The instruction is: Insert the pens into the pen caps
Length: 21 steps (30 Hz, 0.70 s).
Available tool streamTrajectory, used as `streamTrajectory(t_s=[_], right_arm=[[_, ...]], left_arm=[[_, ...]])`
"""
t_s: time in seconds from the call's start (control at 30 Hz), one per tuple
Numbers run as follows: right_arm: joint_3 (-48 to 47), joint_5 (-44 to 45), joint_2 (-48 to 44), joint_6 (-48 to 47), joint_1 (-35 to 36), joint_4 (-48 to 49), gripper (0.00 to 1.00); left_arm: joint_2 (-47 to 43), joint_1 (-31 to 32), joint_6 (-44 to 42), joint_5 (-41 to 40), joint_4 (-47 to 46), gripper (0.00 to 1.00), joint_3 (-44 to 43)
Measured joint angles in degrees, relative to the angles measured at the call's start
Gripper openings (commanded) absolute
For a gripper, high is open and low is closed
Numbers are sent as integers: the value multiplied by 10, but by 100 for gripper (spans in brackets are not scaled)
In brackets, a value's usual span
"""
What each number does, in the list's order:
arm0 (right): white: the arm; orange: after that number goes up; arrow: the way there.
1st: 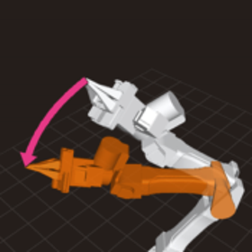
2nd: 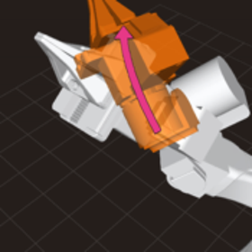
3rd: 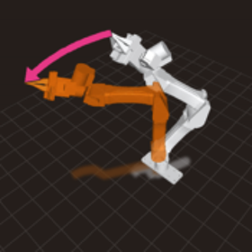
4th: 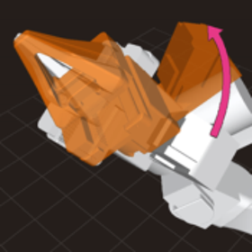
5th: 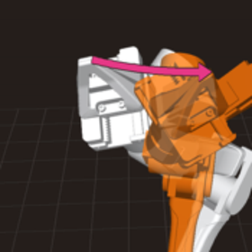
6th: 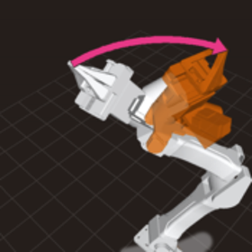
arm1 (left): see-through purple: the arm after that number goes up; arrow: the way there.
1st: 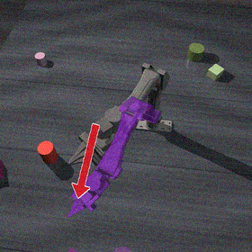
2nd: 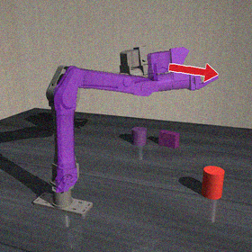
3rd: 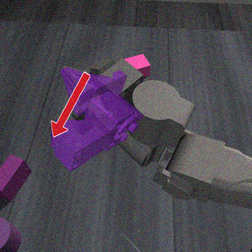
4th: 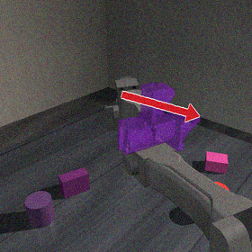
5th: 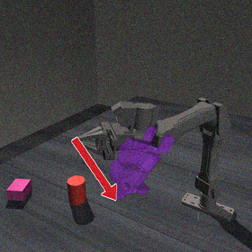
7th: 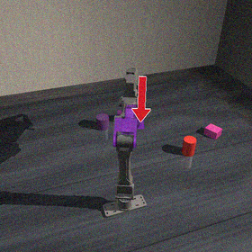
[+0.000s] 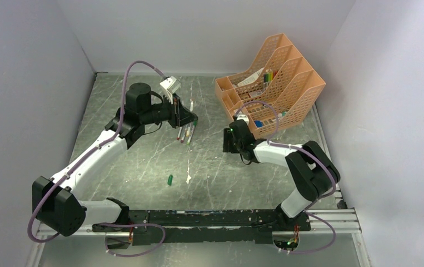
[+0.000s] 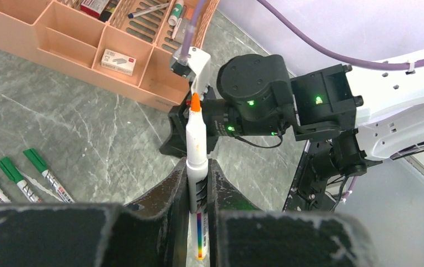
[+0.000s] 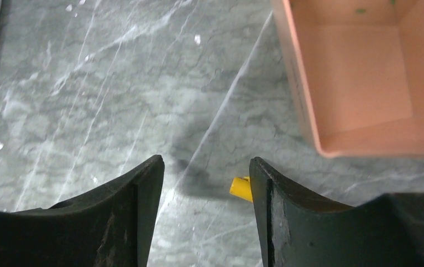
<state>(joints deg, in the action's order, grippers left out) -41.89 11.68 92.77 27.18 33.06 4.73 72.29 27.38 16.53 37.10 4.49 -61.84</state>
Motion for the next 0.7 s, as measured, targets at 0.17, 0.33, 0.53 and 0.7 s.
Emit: streamTrajectory(t_s=[0.17,0.33,0.53,0.7], right_arm=[[40,-34,-42,18,0,6,55],[79,-50,-92,35,0,5,55],[92,-47,-141,42,1,-12,51],[90,-18,-200,59,0,-34,41]], left_arm=[[0,-2,4,2,-3,7,2],[0,-3,6,3,-5,7,4],[0,-3,10,6,-8,7,4],[0,-3,10,6,-8,7,4]])
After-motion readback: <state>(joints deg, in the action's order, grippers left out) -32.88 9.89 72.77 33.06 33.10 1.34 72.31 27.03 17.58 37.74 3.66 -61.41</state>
